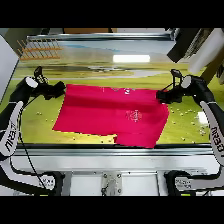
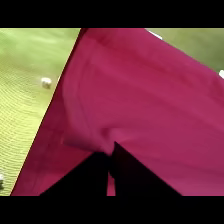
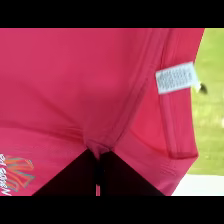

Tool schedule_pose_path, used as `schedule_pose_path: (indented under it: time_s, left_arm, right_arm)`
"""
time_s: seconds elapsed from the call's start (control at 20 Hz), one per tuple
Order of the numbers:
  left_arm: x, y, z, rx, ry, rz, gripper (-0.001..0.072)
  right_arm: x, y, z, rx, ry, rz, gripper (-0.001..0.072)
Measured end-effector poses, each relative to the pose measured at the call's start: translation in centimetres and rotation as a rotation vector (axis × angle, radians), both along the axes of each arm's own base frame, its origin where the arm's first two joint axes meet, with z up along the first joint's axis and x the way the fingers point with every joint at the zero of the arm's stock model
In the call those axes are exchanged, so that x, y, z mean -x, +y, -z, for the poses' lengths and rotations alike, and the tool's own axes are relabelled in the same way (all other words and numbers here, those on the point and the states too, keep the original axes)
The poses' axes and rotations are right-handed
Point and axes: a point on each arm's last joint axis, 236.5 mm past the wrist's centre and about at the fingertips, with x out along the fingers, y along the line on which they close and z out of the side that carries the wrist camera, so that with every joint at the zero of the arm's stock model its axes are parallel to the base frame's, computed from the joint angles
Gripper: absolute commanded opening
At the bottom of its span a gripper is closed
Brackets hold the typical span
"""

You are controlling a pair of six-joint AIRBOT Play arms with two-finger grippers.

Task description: Fold the clothes and pants, and hang the long-sleeved shirts on hangers.

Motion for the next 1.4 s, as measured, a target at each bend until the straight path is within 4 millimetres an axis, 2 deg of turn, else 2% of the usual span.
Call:
schedule_pose_path:
  time_s: [0.05, 0.15, 0.25, 0.35, 0.5, 0.6, 0.7, 0.8, 0.9, 1.1, 1.4]
  left_arm:
    - [0.5, 0.0, 0.7, 0.002, 0.016, -0.002, 0.0519]
    - [1.2, -0.1, 1.3, 0.006, 0.034, -0.005, 0.0518]
    - [1.4, -0.2, 0.4, 0.008, 0.022, -0.004, 0.0518]
    - [1.6, 0.3, -1.6, 0.003, -0.013, -0.013, 0.0518]
    - [4.1, 2.4, -3.2, -0.026, -0.025, -0.049, 0.0518]
    - [7.4, 4.3, -2.3, -0.033, 0.020, -0.101, 0.0518]
    - [11.0, 5.8, -0.3, -0.022, 0.085, -0.165, 0.0517]
    - [14.3, 6.6, 1.9, 0.001, 0.150, -0.224, 0.0517]
    - [16.7, 6.4, 3.7, 0.035, 0.201, -0.268, 0.0517]
    - [18.7, 5.1, 5.8, 0.063, 0.233, -0.294, 0.0517]
    - [18.9, 4.1, 6.4, 0.067, 0.229, -0.290, 0.0510]
  right_arm:
    - [0.5, 0.2, 0.5, -0.004, 0.014, -0.002, 0.0074]
    - [1.1, 1.0, 0.9, -0.033, 0.029, 0.002, 0.0490]
    - [1.3, 1.6, 0.5, -0.057, 0.026, 0.007, 0.0491]
    - [1.4, 1.6, -1.1, -0.060, -0.004, 0.010, 0.0491]
    - [1.9, 0.0, -5.4, -0.029, -0.091, 0.022, 0.0491]
    - [2.6, -0.7, -8.7, -0.013, -0.155, 0.028, 0.0491]
    - [3.5, -0.9, -11.8, -0.004, -0.220, 0.031, 0.0491]
    - [4.1, -1.0, -13.9, 0.001, -0.270, 0.031, 0.0491]
    - [4.6, -1.1, -15.3, 0.007, -0.303, 0.032, 0.0491]
    - [5.0, -0.7, -16.5, -0.010, -0.330, 0.032, 0.0491]
    - [5.1, -0.3, -16.8, -0.026, -0.338, 0.032, 0.0491]
